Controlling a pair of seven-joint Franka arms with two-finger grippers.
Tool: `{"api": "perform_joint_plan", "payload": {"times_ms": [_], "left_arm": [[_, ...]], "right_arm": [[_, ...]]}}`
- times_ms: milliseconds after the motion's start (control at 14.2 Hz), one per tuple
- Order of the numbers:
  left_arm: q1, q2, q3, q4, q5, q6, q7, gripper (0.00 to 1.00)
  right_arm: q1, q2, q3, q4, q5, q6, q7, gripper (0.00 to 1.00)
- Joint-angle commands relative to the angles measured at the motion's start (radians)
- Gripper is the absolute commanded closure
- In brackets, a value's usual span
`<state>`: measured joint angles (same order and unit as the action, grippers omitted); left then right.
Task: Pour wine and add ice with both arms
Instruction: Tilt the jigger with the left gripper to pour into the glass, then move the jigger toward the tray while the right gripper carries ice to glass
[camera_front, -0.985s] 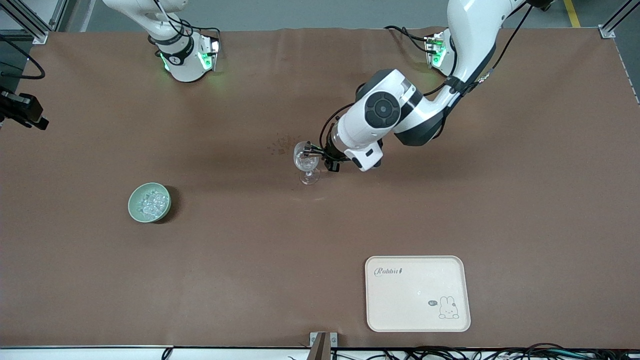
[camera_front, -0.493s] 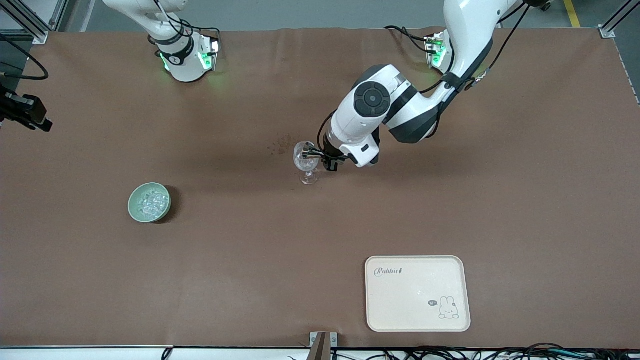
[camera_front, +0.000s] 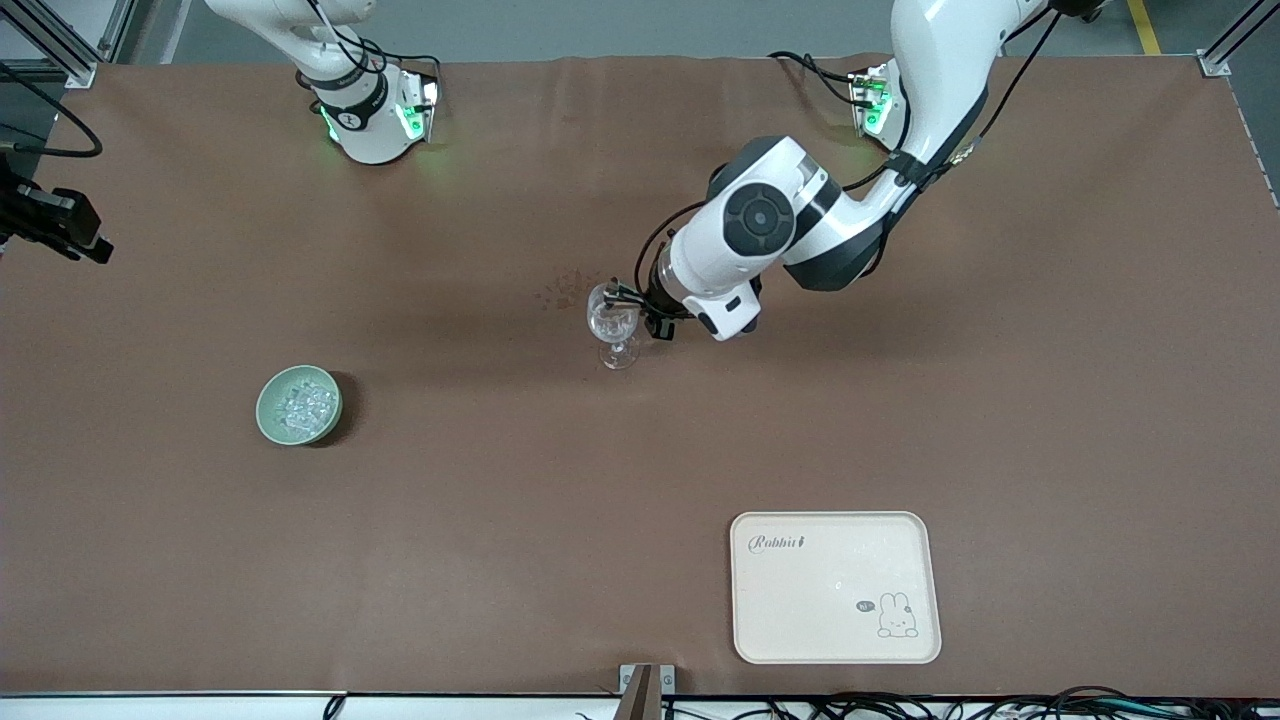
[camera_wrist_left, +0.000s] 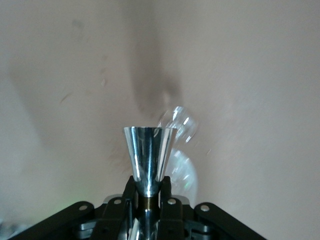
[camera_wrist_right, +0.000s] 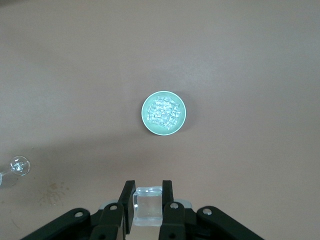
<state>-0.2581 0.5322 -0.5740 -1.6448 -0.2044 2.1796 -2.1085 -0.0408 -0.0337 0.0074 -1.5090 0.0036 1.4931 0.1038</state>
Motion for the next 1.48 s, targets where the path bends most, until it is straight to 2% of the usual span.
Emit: {"api": "perform_joint_plan", "payload": {"times_ms": [0, 211, 422, 633, 915, 1126, 1267, 1407], "left_arm": [[0.03, -0.001, -0.004, 0.014, -0.166, -0.036, 0.138, 0.99], [0.091, 0.005, -0.003, 0.039, -0.254, -0.081, 0.231, 0.99], [0.18, 0.041, 0.0, 0.113, -0.435, -0.134, 0.405, 0.99], [0.293, 0.109, -0.001, 0.177, -0.533, -0.144, 0.519, 0.99], [0.468, 0.184, 0.009, 0.192, -0.81, -0.144, 0.83, 0.99], [0.565, 0.296, 0.022, 0.235, -0.891, -0.144, 0.983, 0.99], [0.605, 0.404, 0.034, 0.293, -0.921, -0.144, 1.105, 0.99], [0.623, 0.48, 0.037, 0.342, -0.987, -0.138, 1.116, 0.99]], "right_arm": [[0.001, 0.009, 0.002, 0.023, 0.015, -0.014, -0.002, 0.98], [0.005, 0.009, 0.002, 0.023, 0.015, -0.016, 0.001, 0.98], [0.038, 0.009, 0.003, 0.021, 0.019, -0.011, 0.011, 0.98], [0.048, 0.046, 0.089, 0.015, 0.019, 0.038, 0.163, 0.98], [0.051, 0.136, 0.273, 0.015, 0.018, 0.159, 0.445, 0.98], [0.061, 0.196, 0.399, 0.015, 0.004, 0.213, 0.631, 0.98], [0.085, 0.233, 0.446, 0.012, 0.0, 0.246, 0.715, 0.98], [0.142, 0.274, 0.46, 0.012, -0.004, 0.289, 0.808, 0.98]]}}
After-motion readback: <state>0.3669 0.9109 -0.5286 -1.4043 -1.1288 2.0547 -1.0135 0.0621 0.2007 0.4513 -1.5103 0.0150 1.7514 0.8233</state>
